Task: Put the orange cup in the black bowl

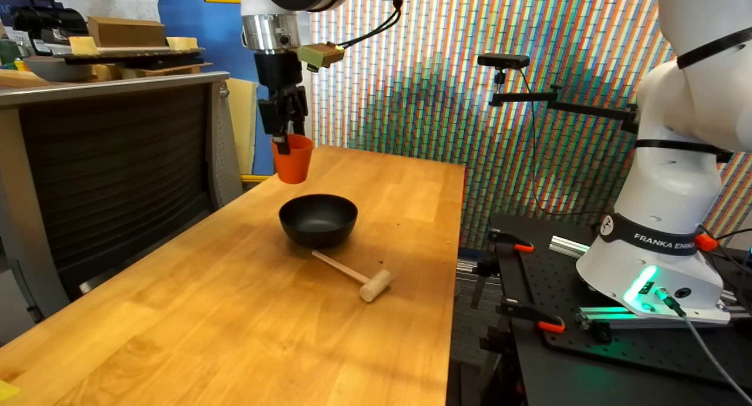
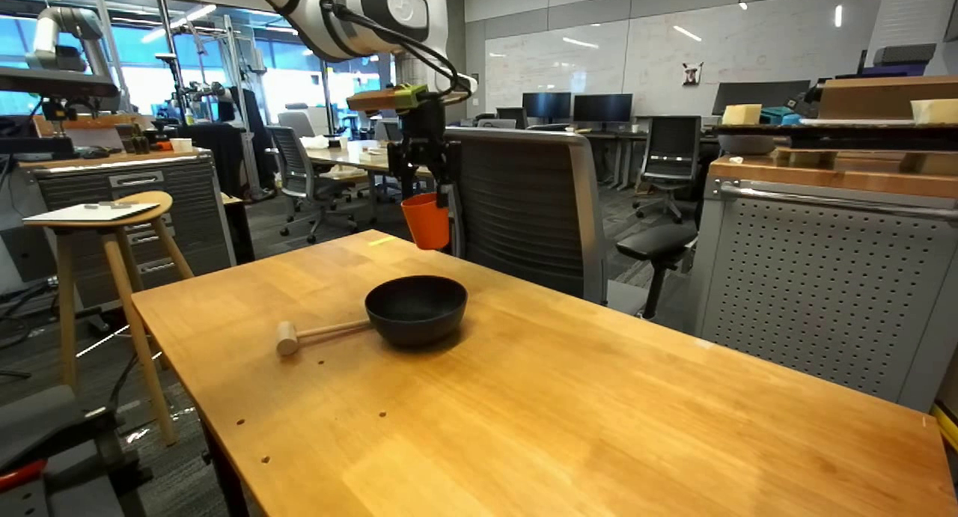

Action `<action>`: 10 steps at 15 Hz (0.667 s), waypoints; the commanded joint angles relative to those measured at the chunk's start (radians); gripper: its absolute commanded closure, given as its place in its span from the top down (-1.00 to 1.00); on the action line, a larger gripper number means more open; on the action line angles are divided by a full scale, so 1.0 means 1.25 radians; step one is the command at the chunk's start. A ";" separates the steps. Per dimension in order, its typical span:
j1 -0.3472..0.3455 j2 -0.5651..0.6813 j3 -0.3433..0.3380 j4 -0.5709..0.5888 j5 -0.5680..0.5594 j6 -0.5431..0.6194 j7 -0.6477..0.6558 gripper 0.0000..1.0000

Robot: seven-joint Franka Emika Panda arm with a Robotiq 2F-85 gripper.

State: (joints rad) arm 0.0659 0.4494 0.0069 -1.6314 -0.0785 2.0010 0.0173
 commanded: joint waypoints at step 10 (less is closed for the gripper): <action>-0.037 0.156 0.030 0.047 0.129 -0.027 0.013 0.10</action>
State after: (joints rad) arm 0.0456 0.6235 0.0224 -1.6084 0.0244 1.9627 0.0612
